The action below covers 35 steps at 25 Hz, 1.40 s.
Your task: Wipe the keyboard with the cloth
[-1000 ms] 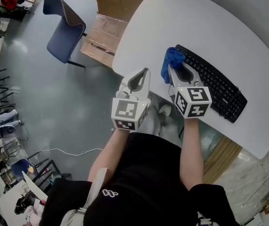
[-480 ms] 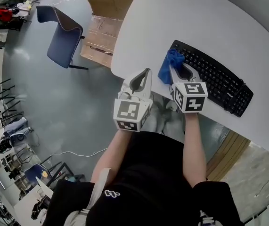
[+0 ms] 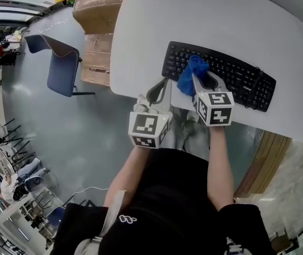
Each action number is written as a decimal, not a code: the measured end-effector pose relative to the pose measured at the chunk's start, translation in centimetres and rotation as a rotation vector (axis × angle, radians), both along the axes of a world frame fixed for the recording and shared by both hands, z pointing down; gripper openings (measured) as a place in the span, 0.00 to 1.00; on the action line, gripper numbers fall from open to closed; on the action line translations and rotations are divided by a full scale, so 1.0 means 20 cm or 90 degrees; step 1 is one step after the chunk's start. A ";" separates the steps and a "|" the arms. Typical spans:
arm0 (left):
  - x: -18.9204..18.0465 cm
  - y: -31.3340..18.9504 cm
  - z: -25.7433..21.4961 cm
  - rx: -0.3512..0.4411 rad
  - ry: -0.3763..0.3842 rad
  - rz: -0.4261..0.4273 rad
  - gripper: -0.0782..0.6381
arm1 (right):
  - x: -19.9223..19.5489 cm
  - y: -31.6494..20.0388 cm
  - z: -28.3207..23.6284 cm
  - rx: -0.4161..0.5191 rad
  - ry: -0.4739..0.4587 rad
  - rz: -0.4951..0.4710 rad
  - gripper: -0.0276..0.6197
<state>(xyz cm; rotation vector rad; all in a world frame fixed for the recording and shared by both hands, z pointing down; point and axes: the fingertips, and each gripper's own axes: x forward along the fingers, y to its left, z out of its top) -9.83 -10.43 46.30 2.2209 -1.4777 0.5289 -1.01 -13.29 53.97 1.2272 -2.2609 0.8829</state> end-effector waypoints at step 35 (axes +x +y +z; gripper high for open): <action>0.68 0.16 0.05 0.006 0.034 0.174 0.11 | 1.34 0.33 -0.06 0.028 0.079 0.365 0.20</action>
